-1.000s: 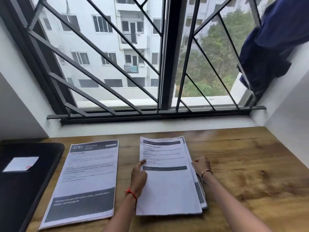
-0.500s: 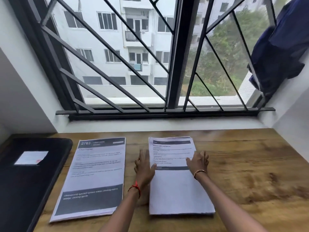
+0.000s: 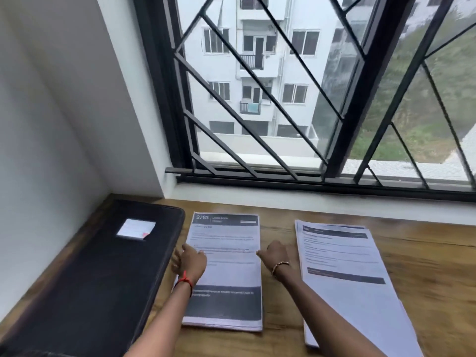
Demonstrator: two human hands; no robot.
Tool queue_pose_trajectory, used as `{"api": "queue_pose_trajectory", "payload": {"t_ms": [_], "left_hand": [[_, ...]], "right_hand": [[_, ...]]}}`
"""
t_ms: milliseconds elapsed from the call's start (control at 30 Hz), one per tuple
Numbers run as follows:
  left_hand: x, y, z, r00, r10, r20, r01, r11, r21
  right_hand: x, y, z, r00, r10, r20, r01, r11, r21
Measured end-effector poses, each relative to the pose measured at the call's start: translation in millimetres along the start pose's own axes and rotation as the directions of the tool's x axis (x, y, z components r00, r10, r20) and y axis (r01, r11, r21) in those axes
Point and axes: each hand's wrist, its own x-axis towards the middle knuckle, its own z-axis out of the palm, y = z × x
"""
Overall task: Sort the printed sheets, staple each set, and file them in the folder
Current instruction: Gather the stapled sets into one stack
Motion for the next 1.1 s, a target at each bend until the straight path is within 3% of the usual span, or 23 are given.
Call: {"api": "queue_pose_trajectory", "payload": {"t_ms": [233,567,833,1100], "left_hand": [[6,-8,-19,0.998,0.045,0.045,-0.049,0.995,0.088],[10,4,-24,0.973,0.226,0.045,-0.219,0.968,-0.124],[-20,58,6,0.923,0.376,0.082,-0.318,0.866,-0.385],[-91,111,86,0.865,0.483,0.136,-0.38,0.808,-0.451]], "right_hand": [[-7,-20,26,0.991,0.128,-0.049,-0.122,0.986,0.118],[-13,-5,12,0.985,0.17,-0.028,-0.149,0.921,0.359],[-16,23,-69,0.952,0.239,-0.193,-0.122,0.871,0.476],[-32,102,-143,0.889,0.208,-0.408,-0.026,0.913,0.407]]}}
